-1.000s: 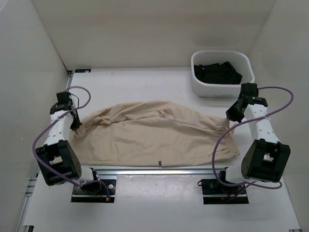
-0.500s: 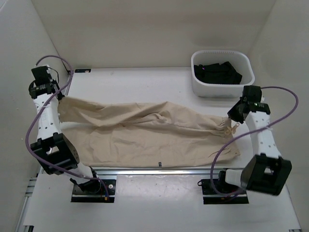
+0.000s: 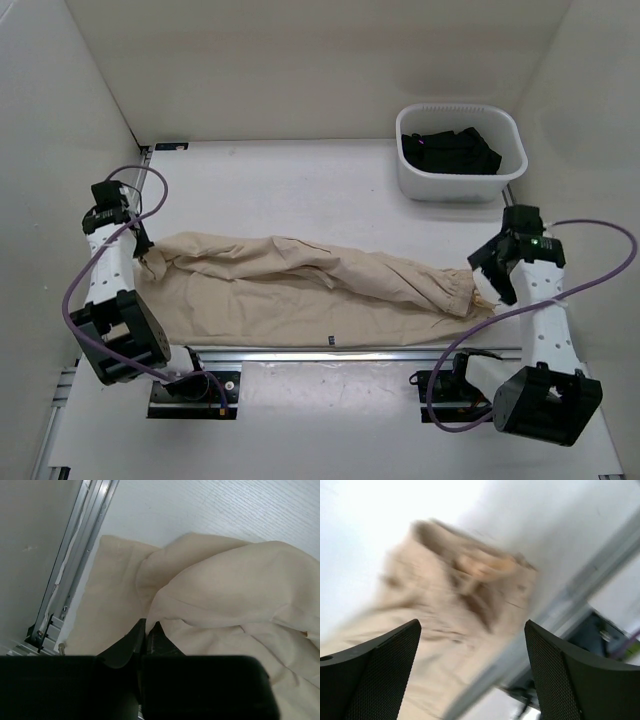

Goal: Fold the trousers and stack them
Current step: Fold the trousers

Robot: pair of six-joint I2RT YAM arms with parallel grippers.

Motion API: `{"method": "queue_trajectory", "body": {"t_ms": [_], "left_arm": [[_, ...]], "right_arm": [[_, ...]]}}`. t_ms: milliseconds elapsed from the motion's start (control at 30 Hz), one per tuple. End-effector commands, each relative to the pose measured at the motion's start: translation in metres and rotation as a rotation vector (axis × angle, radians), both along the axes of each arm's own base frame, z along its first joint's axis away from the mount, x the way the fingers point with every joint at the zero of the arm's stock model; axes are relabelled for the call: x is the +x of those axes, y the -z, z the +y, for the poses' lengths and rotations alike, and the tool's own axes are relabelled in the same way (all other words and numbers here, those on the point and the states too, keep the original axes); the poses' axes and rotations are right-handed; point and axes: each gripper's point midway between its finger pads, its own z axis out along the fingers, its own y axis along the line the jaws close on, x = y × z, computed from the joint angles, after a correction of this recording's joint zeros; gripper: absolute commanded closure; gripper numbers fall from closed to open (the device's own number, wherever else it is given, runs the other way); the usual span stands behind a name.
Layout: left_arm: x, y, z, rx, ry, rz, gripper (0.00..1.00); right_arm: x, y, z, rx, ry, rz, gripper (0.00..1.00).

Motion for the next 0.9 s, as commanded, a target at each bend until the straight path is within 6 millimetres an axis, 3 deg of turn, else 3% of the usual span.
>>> {"method": "queue_trajectory", "body": {"t_ms": [0, 67, 100, 333, 567, 667, 700, 767, 800, 833, 867], "left_arm": [[0.000, -0.031, 0.002, 0.045, -0.007, -0.104, 0.86], [-0.002, -0.027, 0.001, 0.042, -0.007, -0.096, 0.86], [-0.002, -0.027, 0.001, 0.042, -0.007, -0.096, 0.86], [-0.004, -0.030, 0.004, 0.062, -0.019, -0.097, 0.86], [-0.002, -0.034, 0.005, 0.062, -0.019, -0.099, 0.86], [0.000, -0.038, 0.006, 0.066, -0.019, -0.109, 0.86], [0.000, -0.038, 0.006, 0.066, -0.019, -0.109, 0.86], [0.006, -0.044, 0.007, 0.065, -0.014, -0.124, 0.86], [0.006, -0.044, 0.010, 0.065, -0.023, -0.123, 0.86], [0.009, -0.044, 0.010, 0.057, -0.018, -0.124, 0.86], [0.014, -0.054, 0.012, 0.068, -0.018, -0.149, 0.86]], "right_arm": [[0.049, -0.045, -0.009, -0.014, 0.092, -0.194, 0.12], [0.066, -0.050, 0.001, 0.061, 0.117, -0.207, 0.12], [0.070, -0.038, 0.007, 0.101, 0.127, -0.150, 0.12], [0.062, 0.009, 0.063, 0.432, 0.219, -0.048, 0.10], [0.053, 0.044, 0.070, 0.475, 0.295, 0.038, 0.10], [0.049, 0.060, 0.062, 0.453, 0.327, 0.068, 0.26], [0.051, 0.063, 0.055, 0.435, 0.333, 0.064, 0.44], [0.052, 0.067, 0.044, 0.391, 0.335, 0.078, 0.66], [0.056, 0.067, 0.034, 0.338, 0.324, 0.073, 0.84], [0.071, 0.055, 0.025, 0.303, 0.279, 0.043, 0.93], [0.072, 0.054, 0.021, 0.282, 0.268, 0.072, 1.00]]}}
